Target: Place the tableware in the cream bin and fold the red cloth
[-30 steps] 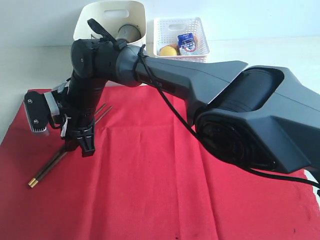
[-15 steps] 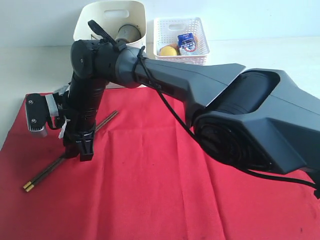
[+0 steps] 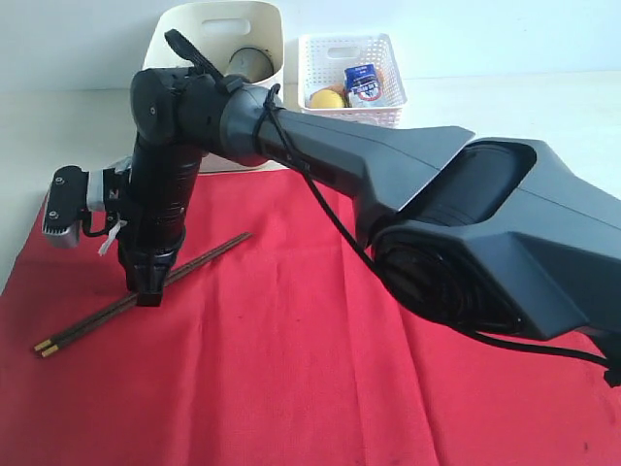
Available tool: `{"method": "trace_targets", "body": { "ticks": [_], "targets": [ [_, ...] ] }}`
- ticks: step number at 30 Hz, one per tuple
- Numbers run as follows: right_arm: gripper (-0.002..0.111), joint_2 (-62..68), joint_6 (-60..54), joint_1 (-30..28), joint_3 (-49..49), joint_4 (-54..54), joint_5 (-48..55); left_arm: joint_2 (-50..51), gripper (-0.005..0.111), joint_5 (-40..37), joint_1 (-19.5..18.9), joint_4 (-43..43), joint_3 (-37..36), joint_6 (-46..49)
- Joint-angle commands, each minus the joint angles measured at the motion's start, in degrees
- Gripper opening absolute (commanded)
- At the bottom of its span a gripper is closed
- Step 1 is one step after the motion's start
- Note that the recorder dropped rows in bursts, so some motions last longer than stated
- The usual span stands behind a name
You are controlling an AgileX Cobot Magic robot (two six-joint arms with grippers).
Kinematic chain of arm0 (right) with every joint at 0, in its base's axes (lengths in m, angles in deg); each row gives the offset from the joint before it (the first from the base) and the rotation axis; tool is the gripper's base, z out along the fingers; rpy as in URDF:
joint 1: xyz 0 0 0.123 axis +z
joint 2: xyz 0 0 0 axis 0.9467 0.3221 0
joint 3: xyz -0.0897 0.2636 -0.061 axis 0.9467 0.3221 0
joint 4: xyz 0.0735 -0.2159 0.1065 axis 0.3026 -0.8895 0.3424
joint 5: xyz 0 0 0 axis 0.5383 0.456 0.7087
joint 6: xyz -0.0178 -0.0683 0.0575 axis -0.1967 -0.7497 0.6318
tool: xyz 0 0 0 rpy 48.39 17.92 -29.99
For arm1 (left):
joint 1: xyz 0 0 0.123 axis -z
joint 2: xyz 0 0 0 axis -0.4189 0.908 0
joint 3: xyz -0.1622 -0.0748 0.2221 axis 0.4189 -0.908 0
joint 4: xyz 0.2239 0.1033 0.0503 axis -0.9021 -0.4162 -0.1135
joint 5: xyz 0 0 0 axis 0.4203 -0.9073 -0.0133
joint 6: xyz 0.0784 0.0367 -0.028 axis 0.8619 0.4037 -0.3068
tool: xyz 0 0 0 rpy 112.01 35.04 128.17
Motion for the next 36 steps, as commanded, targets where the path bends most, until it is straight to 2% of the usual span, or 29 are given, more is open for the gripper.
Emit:
{"method": "trace_targets", "body": {
  "ticks": [1, 4, 8, 10, 12, 17, 19, 27, 36],
  "targets": [
    [0.000, -3.96, 2.29, 0.03, -0.20, -6.74, 0.77, -0.22, 0.001, -0.06, -0.14, 0.05, 0.11, -0.13],
    [0.000, -6.72, 6.68, 0.03, -0.20, -12.13, 1.47, -0.22, 0.001, -0.06, -0.14, 0.05, 0.11, -0.13],
    [0.000, -7.67, 2.24, 0.29, -0.08, -12.63, 1.47, -0.22, 0.001, -0.06, -0.14, 0.05, 0.11, -0.13],
    [0.004, -7.24, 1.99, 0.43, -0.08, -12.14, 1.47, -0.22, 0.001, -0.06, -0.14, 0.05, 0.11, -0.13],
    [0.013, -6.39, 1.73, 1.08, -0.08, -12.79, 1.47, -0.22, 0.001, -0.06, -0.14, 0.05, 0.11, -0.13],
    [0.046, -4.59, 1.04, 1.75, -0.08, -12.24, 1.47, -0.22, 0.001, -0.06, -0.14, 0.05, 0.11, -0.13],
    [0.052, -3.93, -0.69, 2.06, -0.08, -11.88, 1.47, -0.22, 0.001, -0.06, -0.14, 0.05, 0.11, -0.13],
    [0.052, -1.90, -0.79, 3.95, -0.08, -16.23, 1.47, -0.22, 0.001, -0.06, -0.14, 0.05, 0.11, -0.13],
    [0.043, -0.16, -1.15, 4.34, -0.08, -17.37, 1.47, -0.22, 0.001, -0.06, -0.14, 0.05, 0.11, -0.13]
  ]
}}
